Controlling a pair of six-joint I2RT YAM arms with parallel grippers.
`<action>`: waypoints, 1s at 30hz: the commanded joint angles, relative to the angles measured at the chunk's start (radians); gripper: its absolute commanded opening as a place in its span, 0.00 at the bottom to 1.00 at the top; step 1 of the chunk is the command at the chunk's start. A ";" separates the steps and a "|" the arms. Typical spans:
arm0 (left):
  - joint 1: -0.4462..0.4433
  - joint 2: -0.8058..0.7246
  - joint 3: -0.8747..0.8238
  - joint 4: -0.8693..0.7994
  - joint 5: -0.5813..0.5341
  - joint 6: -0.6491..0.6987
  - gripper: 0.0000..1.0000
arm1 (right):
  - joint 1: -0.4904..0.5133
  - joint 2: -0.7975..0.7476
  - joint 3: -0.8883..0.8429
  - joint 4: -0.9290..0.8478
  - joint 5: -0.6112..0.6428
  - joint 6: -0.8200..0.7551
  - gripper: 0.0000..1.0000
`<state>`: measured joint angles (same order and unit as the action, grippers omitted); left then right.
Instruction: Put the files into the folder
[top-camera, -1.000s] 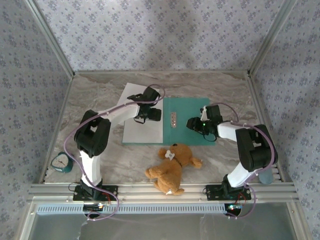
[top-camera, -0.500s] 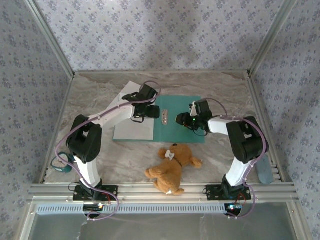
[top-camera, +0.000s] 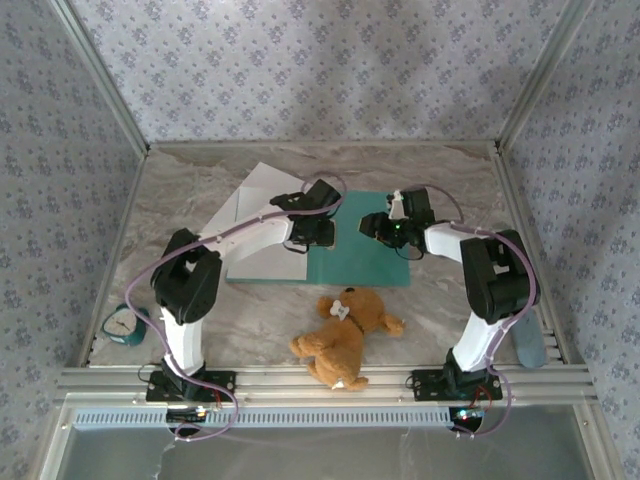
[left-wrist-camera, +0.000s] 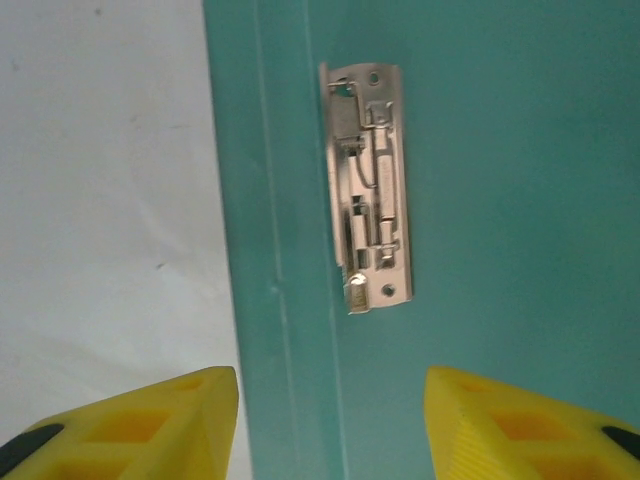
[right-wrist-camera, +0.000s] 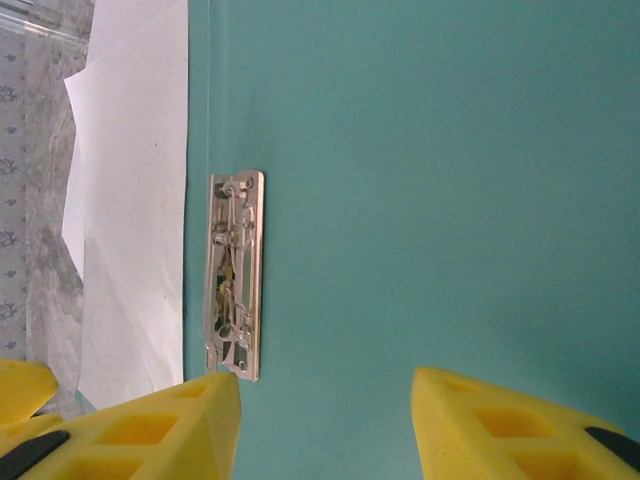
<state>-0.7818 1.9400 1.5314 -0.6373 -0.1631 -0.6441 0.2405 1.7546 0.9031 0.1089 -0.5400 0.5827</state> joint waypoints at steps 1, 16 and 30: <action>-0.018 0.056 0.066 -0.069 -0.048 -0.041 0.50 | -0.006 -0.021 -0.033 -0.021 -0.024 -0.032 0.50; -0.028 0.171 0.123 -0.073 -0.025 -0.062 0.27 | -0.003 0.004 -0.070 0.004 -0.005 -0.035 0.49; -0.027 0.233 0.177 -0.095 0.019 -0.057 0.18 | -0.006 0.015 -0.064 0.004 -0.024 -0.016 0.50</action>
<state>-0.8017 2.1506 1.6695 -0.6899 -0.1627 -0.7013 0.2379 1.7542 0.8371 0.1123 -0.5468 0.5678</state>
